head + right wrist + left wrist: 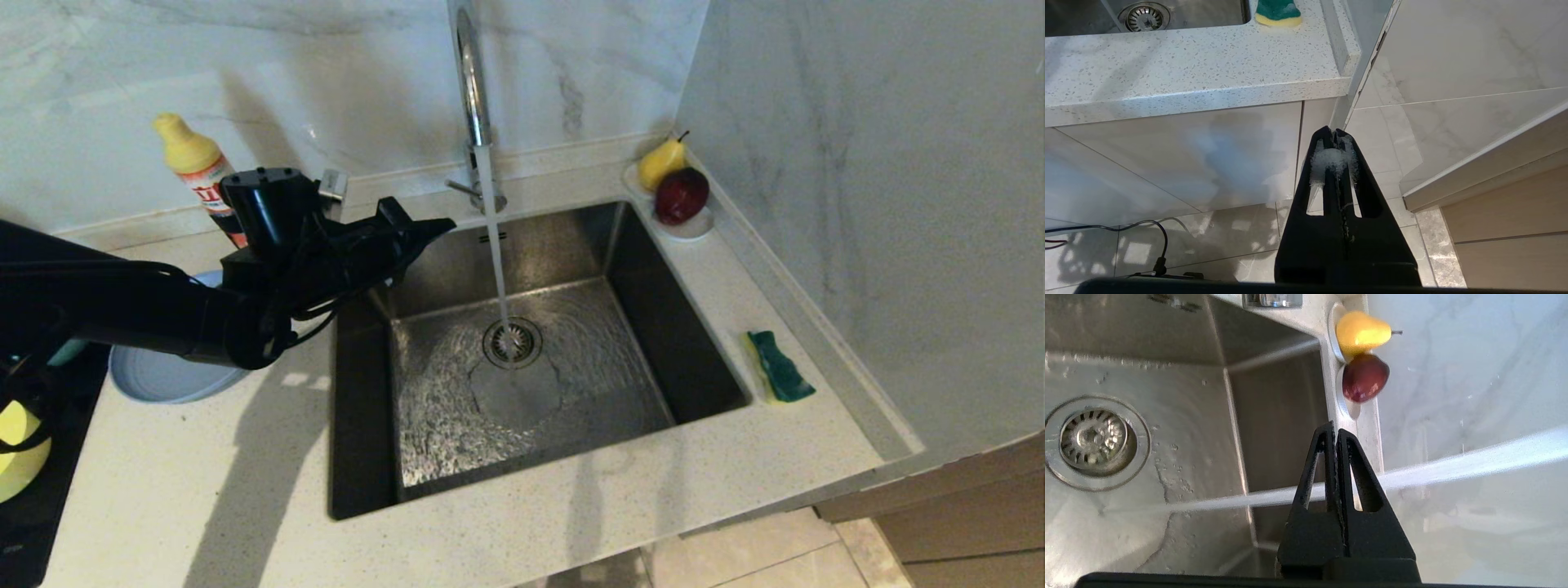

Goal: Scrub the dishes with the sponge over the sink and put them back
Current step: Turn off the faucet

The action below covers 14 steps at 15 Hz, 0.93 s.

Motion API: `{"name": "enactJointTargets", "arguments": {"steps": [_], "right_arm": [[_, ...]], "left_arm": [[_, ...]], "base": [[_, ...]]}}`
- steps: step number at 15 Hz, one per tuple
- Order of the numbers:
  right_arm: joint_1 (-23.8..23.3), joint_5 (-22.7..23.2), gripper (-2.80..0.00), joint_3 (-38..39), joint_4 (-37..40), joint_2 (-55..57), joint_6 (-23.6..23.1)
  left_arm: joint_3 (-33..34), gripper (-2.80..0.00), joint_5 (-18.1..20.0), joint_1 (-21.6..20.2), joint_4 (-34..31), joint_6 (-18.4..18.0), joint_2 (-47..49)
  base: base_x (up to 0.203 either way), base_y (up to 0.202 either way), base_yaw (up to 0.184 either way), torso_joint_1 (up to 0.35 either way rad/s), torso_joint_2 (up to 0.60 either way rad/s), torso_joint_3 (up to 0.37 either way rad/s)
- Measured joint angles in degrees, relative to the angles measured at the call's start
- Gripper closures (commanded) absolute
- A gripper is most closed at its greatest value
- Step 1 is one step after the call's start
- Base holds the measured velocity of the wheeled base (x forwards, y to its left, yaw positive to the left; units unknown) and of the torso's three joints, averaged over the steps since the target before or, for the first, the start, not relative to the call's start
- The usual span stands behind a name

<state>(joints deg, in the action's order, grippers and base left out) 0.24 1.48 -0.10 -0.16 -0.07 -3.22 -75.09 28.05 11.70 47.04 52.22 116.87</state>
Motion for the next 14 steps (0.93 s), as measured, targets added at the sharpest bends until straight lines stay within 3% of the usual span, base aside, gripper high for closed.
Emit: {"name": "enactJointTargets", "arguments": {"steps": [7, 14], "right_arm": [[0.0, 0.0, 0.0, 0.0, 0.02, 0.0, 0.0], [0.0, 0.0, 0.0, 0.0, 0.0, 0.0, 0.02]], "left_arm": [[-5.6, 0.0, -3.78, 0.15, 0.17, 0.04, 4.73], [-9.8, 0.0, -4.16, 0.17, -0.41, 0.39, 6.12]], "base": [[0.0, 0.0, 0.0, 0.0, 0.0, 0.0], [0.0, 0.0, 0.0, 0.0, 0.0, 0.0]]}}
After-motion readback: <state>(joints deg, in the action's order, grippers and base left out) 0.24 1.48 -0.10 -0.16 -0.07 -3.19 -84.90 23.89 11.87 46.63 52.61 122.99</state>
